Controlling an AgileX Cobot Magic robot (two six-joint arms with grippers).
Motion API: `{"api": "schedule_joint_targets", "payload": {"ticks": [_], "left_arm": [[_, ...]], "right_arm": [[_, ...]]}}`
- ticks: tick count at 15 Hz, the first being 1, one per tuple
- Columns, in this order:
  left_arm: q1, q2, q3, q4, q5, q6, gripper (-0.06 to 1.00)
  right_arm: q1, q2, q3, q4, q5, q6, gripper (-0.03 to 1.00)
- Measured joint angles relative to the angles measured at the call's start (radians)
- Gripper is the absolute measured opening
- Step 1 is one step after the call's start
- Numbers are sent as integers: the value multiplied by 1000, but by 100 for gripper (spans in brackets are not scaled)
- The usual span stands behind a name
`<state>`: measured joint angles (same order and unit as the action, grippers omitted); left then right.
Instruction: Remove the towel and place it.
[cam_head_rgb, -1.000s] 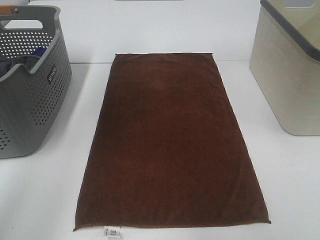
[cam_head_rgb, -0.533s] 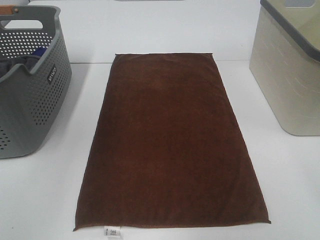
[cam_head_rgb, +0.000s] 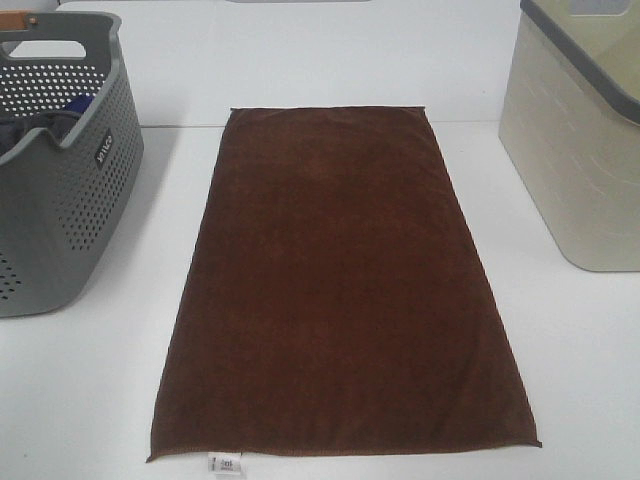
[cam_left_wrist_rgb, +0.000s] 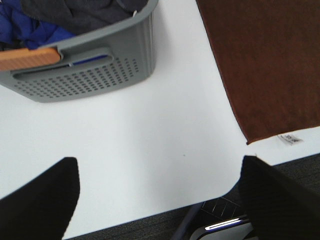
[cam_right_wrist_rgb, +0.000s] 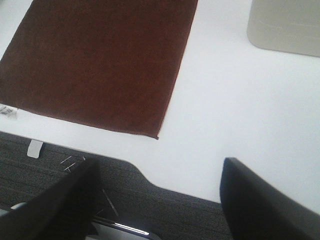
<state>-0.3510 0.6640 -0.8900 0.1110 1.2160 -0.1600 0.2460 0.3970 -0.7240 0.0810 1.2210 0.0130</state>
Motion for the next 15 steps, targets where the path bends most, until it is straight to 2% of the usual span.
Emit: {"api": "schedule_joint_targets", "payload": {"ticks": [5,7,11,15], "left_arm": [[0,-320,255,-64,3,50,82],[0,-403,337,-98,-22,96,82],[0,-437,387,-196,-146,217,82],[0,-437,394,-230,-165,268,82]], "right_arm": [[0,-182,155,0,-1,-25,65],[0,-220,181,0,-53,-52,65],[0,-229,219,1,-143,-110,65],[0,-230,219,1,-150,-124,65]]}}
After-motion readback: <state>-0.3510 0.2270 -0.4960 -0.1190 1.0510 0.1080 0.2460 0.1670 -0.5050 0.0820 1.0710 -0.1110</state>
